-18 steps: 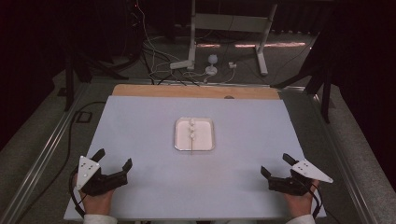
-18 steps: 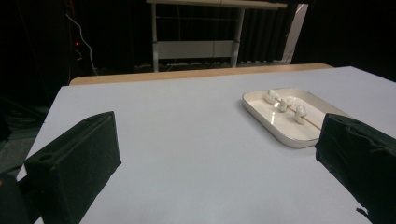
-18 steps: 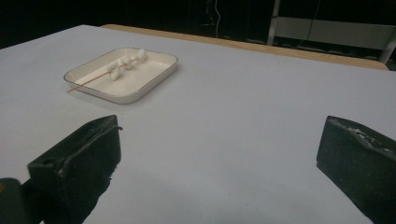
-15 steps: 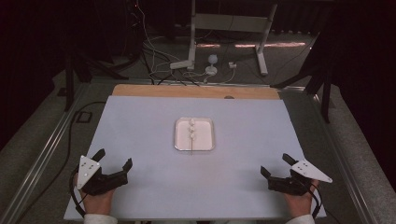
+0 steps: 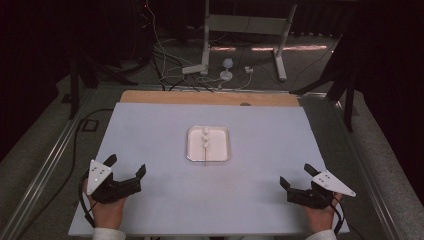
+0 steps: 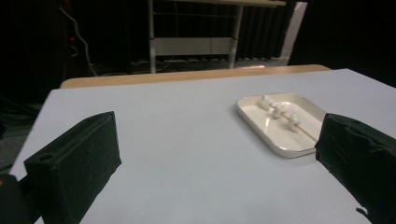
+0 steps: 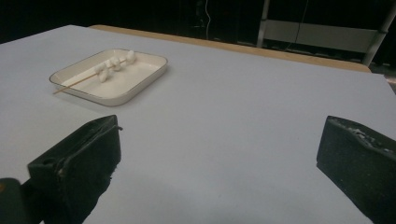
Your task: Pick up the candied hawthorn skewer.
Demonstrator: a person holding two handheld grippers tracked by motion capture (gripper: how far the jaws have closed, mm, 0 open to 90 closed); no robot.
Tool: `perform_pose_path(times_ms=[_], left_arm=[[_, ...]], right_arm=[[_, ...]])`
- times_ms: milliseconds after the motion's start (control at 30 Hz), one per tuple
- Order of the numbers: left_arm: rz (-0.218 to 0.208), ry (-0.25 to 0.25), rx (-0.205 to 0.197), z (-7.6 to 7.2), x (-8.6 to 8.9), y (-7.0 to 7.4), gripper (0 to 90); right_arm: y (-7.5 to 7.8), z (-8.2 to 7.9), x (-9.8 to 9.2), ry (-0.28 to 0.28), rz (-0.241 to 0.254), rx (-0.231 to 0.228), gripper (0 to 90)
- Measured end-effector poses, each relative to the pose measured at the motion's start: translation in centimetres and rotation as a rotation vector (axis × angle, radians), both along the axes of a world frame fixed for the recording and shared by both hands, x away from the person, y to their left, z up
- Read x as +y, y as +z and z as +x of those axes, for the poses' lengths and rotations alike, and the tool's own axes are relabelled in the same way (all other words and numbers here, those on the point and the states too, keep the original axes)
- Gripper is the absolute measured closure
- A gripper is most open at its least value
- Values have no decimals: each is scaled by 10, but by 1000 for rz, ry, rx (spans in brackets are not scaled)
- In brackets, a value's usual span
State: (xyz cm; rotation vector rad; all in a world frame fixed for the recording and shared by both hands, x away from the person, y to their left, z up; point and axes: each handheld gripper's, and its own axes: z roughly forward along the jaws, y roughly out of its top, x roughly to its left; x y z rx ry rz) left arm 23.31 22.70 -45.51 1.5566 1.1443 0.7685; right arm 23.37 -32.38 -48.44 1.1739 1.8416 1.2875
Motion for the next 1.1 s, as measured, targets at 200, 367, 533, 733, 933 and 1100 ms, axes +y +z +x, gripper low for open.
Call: perform_pose_path(times_ms=[200, 367, 533, 733, 933, 1100], left_arm=[[-2, -37, 39, 15, -16, 9, 9], [-1, -77, 58, 29, -32, 13, 9], [10, -109, 81, 45, -49, 13, 10], [26, -142, 109, 59, -68, 7, 9], [46, -170, 152, 79, -93, -4, 10], [56, -171, 164, 90, -104, -7, 10]], right_arm=[[0, 0, 0, -3, -9, 4, 0], [-1, 1, 0, -2, -6, 7, 0], [-1, 1, 0, 0, -4, 9, 0], [-1, 1, 1, 4, -5, 13, 0], [-1, 1, 1, 5, -6, 13, 1], [-2, 1, 1, 9, -7, 18, 0]])
